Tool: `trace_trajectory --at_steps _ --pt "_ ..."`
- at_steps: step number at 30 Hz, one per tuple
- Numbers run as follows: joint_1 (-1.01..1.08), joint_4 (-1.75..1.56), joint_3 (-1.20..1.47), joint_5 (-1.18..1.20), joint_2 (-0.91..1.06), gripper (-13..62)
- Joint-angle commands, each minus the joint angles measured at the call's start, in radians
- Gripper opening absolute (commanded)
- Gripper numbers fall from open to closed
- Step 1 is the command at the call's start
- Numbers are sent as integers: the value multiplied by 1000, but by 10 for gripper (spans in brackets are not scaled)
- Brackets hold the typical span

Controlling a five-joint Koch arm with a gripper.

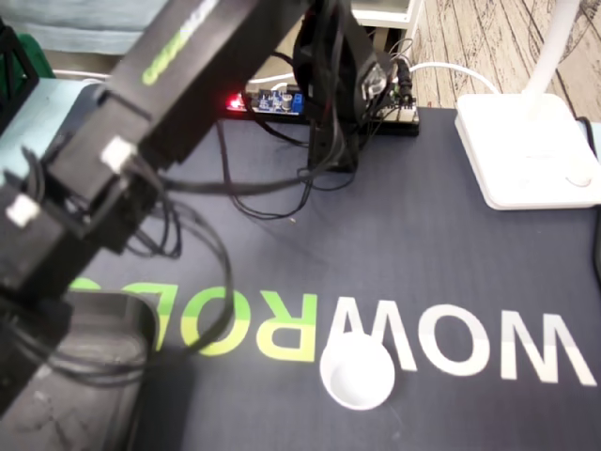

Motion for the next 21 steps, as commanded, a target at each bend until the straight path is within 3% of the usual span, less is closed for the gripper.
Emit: trace_trajectory --at_steps 1,5,13,21 --pt "12 -103 -81 66 12 4" --pt "21 -144 -80 184 -46 4" --pt "26 -163 -98 161 -61 3" --pt "-149 -163 -38 -715 405 4"
